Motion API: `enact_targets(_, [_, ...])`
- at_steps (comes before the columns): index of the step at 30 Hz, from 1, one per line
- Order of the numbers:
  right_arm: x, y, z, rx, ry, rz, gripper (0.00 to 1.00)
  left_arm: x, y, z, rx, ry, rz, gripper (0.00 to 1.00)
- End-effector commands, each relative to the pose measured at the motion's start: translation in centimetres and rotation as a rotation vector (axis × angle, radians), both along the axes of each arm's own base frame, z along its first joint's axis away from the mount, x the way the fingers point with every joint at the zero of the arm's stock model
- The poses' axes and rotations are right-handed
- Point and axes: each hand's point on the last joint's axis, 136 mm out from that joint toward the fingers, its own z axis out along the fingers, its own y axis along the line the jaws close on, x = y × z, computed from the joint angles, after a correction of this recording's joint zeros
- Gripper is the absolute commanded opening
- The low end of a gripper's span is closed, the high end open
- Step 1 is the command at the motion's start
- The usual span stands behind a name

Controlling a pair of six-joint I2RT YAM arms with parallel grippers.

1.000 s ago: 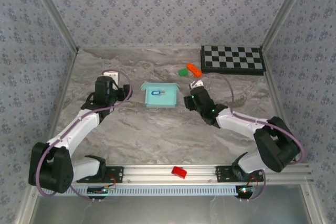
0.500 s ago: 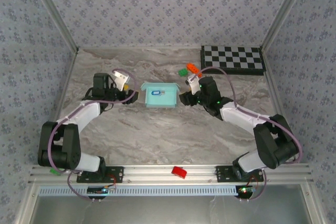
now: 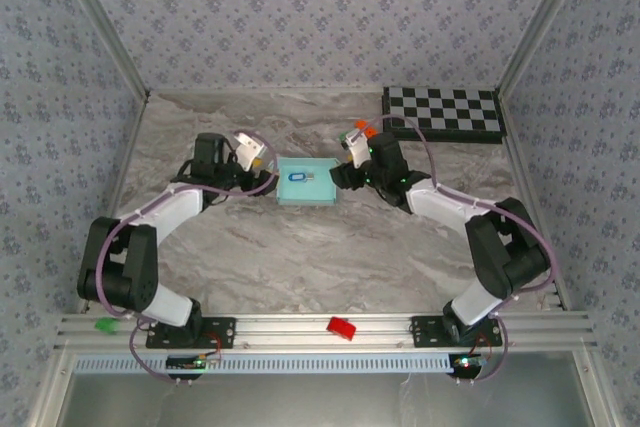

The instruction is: Fold the paper box

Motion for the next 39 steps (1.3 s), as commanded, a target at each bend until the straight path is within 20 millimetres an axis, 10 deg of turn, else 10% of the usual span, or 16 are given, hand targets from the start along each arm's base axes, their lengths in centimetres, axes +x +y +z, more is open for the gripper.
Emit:
enact_targets(1, [0.1, 0.7, -0.2, 0.005, 0.034, 0.01, 0.58, 1.3, -0.8, 1.4, -0.023, -0.011, 0.006, 0.7])
enact_targets(7, [0.4, 1.0, -1.0, -0.001, 0.078, -0.007, 0.55, 1.7, -1.6, 1.0, -0.041, 0.047, 0.007, 0.55])
enact_targets(39, [0.2, 2.1, -2.3, 0.016, 0.178, -0.033, 0.37, 0.6, -2.3, -0.4, -0.08, 0.161, 0.037, 0.42])
